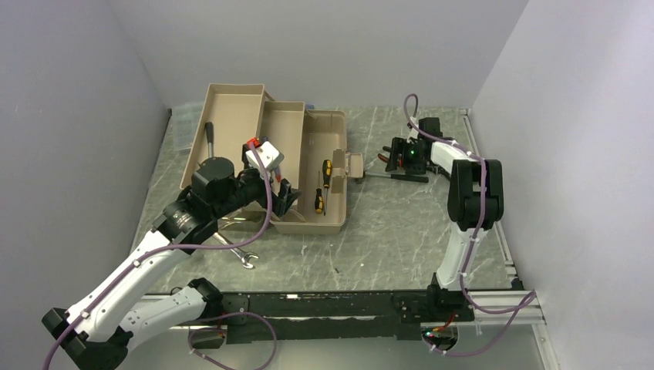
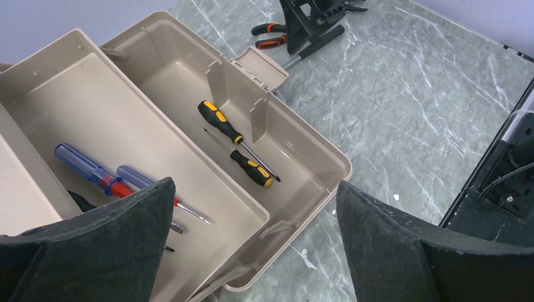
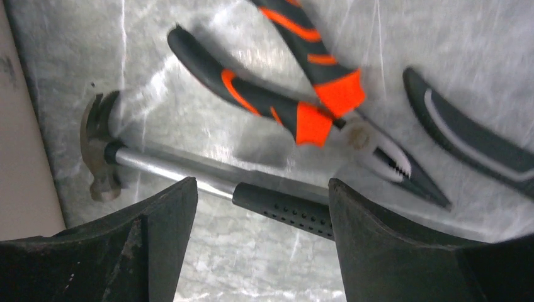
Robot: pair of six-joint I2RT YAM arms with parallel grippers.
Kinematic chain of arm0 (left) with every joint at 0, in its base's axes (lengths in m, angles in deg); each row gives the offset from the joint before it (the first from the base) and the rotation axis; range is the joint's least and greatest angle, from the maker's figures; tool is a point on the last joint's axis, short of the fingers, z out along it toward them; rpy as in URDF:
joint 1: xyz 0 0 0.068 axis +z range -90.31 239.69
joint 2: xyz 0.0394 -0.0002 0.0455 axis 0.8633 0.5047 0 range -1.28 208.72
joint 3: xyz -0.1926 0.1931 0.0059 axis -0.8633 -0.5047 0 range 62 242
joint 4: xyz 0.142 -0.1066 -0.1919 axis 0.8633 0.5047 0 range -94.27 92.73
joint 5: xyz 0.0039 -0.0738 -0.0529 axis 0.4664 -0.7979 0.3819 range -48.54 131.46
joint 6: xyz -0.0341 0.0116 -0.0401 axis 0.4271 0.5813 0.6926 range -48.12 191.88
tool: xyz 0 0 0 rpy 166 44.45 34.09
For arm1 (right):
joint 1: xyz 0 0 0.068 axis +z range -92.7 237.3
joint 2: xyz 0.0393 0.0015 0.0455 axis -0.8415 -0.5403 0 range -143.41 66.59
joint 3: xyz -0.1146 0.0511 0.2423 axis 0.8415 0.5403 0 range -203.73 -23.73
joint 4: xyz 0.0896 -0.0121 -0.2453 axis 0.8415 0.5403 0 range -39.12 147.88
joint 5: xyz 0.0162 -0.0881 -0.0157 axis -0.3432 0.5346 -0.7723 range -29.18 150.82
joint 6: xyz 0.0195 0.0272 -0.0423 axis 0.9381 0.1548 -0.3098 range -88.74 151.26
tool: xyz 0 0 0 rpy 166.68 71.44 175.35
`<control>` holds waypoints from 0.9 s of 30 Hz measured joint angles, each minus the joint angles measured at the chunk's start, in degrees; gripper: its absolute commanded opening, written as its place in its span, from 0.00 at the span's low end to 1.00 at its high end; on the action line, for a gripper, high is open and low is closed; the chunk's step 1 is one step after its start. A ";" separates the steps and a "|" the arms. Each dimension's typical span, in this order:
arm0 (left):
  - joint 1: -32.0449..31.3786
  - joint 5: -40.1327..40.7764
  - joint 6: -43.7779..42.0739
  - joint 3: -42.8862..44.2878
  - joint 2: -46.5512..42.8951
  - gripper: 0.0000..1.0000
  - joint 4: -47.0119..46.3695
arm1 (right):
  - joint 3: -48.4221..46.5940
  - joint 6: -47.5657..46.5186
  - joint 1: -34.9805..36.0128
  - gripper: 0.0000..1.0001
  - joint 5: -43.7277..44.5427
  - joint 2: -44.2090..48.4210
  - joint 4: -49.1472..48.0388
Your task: Pack the tool kit
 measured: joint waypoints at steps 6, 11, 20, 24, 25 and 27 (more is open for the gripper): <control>0.09 -0.57 0.04 -0.04 -0.28 0.99 0.00 | 10.10 2.69 0.00 0.75 -0.31 6.73 -3.78; 0.15 -0.74 0.09 -0.07 -0.96 0.99 0.02 | 21.00 5.25 0.81 0.74 -1.86 14.73 -6.62; 0.24 -0.83 0.15 -0.59 -2.14 0.99 -0.35 | 26.16 7.02 11.98 0.57 5.18 20.09 -4.66; 0.24 -0.85 0.17 -0.59 -2.14 0.99 -0.37 | 27.06 7.93 14.27 0.43 9.44 21.29 -1.88; 0.24 -0.85 0.17 -0.61 -2.14 0.99 -0.37 | 27.30 8.15 14.47 0.42 10.36 21.59 -1.20; 0.24 -0.96 0.17 -0.61 -2.12 0.99 -0.37 | 27.85 8.44 15.08 0.41 12.15 22.21 -0.24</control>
